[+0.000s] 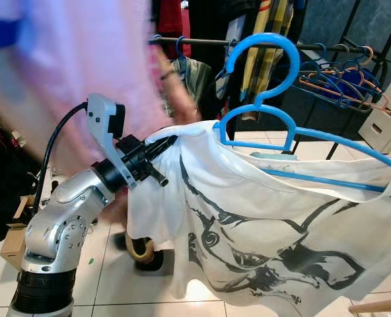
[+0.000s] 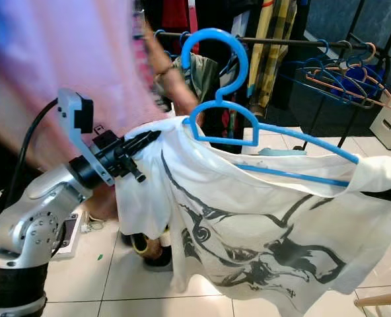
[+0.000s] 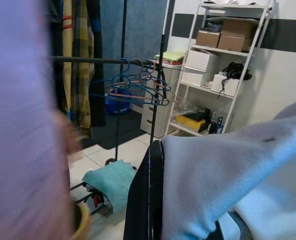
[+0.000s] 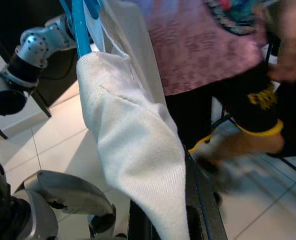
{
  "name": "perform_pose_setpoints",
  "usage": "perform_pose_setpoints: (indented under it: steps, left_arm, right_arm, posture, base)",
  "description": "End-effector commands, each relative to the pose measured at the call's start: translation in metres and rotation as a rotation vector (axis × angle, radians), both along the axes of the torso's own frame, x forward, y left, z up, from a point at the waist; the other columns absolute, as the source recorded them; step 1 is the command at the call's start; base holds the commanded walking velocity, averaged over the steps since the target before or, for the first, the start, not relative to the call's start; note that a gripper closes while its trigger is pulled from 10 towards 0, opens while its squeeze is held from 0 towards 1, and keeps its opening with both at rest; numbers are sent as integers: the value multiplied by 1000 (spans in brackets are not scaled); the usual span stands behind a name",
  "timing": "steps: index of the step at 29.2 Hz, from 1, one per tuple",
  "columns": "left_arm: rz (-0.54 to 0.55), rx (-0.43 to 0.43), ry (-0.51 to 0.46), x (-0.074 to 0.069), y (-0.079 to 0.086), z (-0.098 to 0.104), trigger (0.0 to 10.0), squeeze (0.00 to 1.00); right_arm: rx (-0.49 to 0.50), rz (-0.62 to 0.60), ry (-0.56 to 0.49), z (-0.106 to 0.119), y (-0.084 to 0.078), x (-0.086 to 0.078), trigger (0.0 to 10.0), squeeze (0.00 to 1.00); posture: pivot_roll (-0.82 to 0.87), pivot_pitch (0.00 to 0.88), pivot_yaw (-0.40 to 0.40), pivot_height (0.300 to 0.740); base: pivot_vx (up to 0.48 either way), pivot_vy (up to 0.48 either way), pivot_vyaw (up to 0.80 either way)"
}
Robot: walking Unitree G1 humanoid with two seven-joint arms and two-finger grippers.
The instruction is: Hang hanger
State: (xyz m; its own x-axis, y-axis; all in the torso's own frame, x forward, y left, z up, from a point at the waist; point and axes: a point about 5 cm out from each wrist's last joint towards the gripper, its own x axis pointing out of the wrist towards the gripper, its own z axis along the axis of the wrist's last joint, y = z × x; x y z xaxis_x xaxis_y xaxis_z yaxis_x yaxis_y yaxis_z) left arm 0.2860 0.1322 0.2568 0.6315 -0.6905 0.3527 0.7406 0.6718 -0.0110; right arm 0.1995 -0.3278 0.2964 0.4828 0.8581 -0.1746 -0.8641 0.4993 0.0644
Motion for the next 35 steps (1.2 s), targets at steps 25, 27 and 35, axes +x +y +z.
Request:
perform_pose_setpoints:
  steps: [25,27,35]
  left_arm:
    - [242,17,-13,14,29,1,10000,0]
    - [259,23,-8,16,32,-1,10000,0]
    - [332,13,10,19,40,-4,10000,0]
  right_arm:
    - [-10,35,-50,11,11,-14,10000,1000]
    - [-12,35,-54,12,12,-15,10000,1000]
    - [-79,84,26,-13,32,-13,10000,1000]
  posture:
    - [-118,76,-30,740]
    - [-118,77,-29,740]
    - [-108,80,-28,740]
  base:
    - [0,0,0]
    - [0,0,0]
    - [0,0,0]
